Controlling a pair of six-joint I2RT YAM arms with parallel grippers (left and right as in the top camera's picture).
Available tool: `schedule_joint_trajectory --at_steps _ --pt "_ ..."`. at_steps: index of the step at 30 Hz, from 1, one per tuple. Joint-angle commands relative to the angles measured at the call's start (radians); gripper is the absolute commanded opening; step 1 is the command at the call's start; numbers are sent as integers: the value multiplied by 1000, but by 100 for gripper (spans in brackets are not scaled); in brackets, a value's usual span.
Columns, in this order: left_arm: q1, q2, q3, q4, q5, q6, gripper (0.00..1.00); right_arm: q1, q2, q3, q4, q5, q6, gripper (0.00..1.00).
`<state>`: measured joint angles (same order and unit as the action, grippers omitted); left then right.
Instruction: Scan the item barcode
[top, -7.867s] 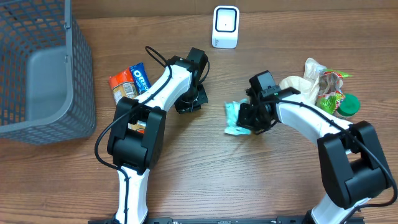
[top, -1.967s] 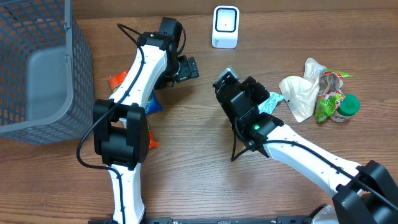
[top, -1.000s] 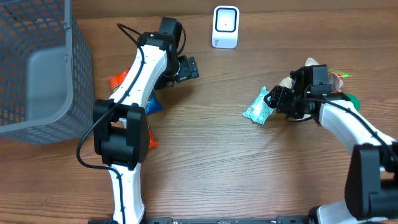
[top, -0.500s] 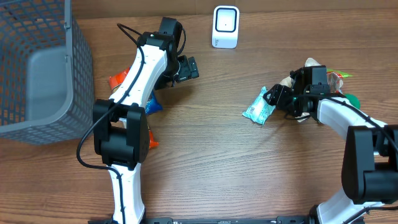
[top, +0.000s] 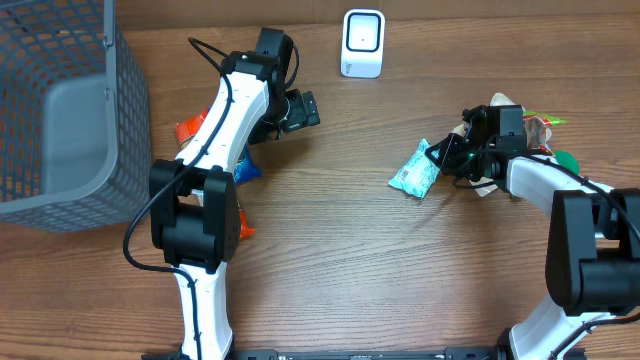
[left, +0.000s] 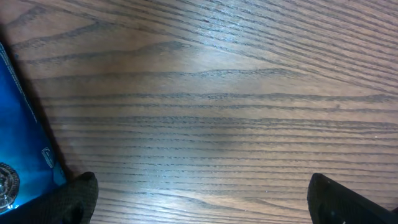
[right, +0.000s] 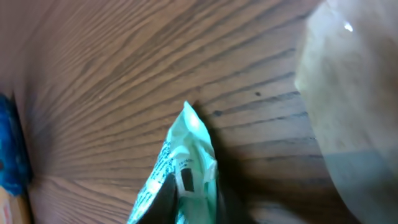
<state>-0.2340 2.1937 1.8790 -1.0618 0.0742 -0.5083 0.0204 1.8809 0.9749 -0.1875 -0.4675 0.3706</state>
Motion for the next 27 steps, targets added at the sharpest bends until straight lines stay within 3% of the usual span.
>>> schedule_joint_trajectory --at_steps 1,6,13,18,27 --pt "-3 -6 14 0 -4 8 100 8 3 9 -14 40 -13 4" --pt "-3 -6 14 0 -4 8 100 69 -68 111 -89 197 -30 4" --pt "-3 -6 14 0 -4 8 100 279 -114 328 -112 769 -165 4" --pt "-2 -6 14 0 -4 8 100 425 -103 349 159 1131 -516 4" --pt "-2 -6 14 0 -4 8 100 443 24 349 690 1068 -1065 4"
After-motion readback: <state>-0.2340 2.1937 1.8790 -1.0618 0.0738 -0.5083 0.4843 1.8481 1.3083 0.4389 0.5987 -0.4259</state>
